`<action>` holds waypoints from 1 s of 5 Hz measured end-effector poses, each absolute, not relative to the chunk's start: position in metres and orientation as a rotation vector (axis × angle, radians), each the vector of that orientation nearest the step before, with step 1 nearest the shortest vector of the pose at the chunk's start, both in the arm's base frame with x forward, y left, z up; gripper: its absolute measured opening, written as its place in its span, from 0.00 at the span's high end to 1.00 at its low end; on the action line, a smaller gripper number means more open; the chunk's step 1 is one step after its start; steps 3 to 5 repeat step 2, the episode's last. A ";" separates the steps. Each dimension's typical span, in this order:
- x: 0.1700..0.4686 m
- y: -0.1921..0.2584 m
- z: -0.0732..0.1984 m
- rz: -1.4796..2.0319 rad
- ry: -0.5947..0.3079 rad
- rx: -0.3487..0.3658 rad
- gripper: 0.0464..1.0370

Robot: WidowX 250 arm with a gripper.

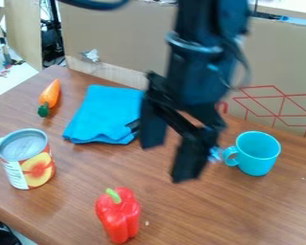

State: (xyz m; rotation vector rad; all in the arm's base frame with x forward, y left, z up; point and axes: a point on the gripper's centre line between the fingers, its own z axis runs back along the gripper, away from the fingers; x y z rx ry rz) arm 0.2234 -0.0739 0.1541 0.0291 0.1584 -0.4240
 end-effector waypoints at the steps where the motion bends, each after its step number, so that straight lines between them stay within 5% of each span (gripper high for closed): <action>1: 0.224 -0.044 0.157 -0.356 0.092 0.075 0.03; 2: 0.221 -0.012 0.163 -0.208 0.038 0.023 0.03; 5: 0.221 -0.012 0.163 -0.208 0.038 0.023 0.03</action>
